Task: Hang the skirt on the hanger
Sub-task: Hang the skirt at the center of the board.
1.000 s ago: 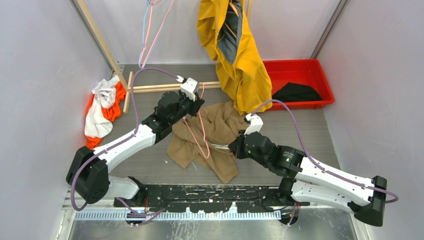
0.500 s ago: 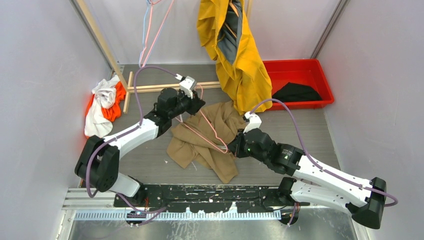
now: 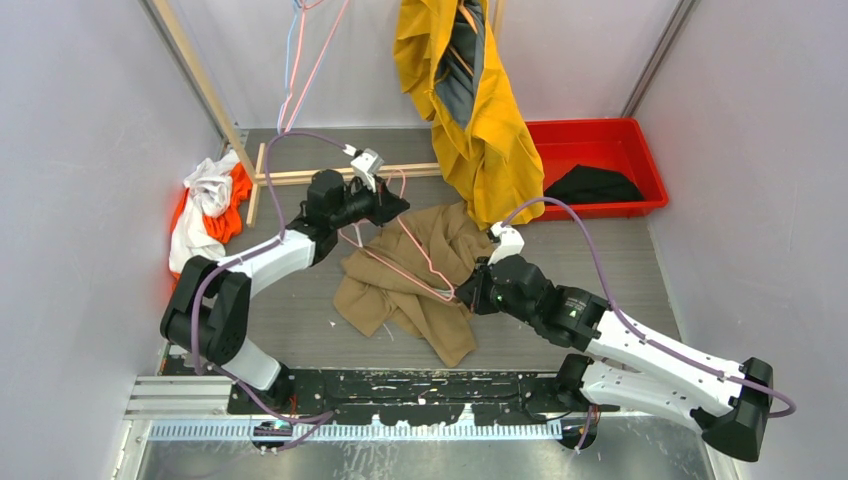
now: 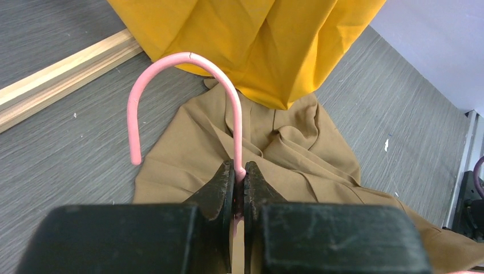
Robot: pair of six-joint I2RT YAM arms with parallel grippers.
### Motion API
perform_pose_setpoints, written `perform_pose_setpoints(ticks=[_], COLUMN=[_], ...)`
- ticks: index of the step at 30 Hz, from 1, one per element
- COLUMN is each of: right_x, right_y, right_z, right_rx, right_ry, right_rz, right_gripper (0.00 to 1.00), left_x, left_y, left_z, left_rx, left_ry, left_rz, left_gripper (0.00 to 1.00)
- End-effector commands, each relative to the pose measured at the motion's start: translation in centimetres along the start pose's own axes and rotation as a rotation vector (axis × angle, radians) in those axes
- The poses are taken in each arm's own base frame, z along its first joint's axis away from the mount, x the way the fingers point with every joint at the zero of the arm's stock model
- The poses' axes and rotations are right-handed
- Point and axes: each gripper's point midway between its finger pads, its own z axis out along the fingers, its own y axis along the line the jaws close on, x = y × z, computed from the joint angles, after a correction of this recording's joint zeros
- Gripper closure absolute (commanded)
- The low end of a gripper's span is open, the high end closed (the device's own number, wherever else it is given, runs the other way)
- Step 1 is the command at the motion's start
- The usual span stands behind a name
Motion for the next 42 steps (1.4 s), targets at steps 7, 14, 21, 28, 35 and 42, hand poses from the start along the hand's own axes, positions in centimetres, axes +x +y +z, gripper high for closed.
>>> perform_pose_setpoints(ticks=[7, 14, 21, 28, 35, 42], right_x=[-1.5, -1.6, -2.5, -2.9, -3.2, -4.0], right_y=[0.9, 1.6, 1.7, 1.8, 2.1, 3.0], right_z=[-1.2, -1.1, -1.0, -0.8, -0.3, 0.5], right_rx=[-0.038, -0.048, -0.015, -0.003, -0.002, -0.005], right_ry=[-0.038, -0.021, -0.034, -0.045, -0.044, -0.046], right_rz=[0.015, 0.030, 0.047, 0.056, 0.059, 0.039], right_gripper=[0.97, 0.97, 0.98, 0.98, 0.98, 0.98], left_x=[-5.5, -6.6, -5.9, -6.1, -6.4, -7.5], left_y=[0.4, 1.2, 0.1, -0.2, -0.2, -1.2], left_z=[-1.8, -3.7, -3.7, -4.9, -5.5, -6.4], left_rx=[-0.065, -0.267, -0.389, -0.429, -0.459, -0.435], left_ry=[-0.152, -0.218, -0.220, -0.261, -0.312, -0.370], left_rz=[0.078, 0.181, 0.310, 0.325, 0.320, 0.308], left_gripper=[1.00, 1.00, 1.00, 1.00, 1.00, 1.00])
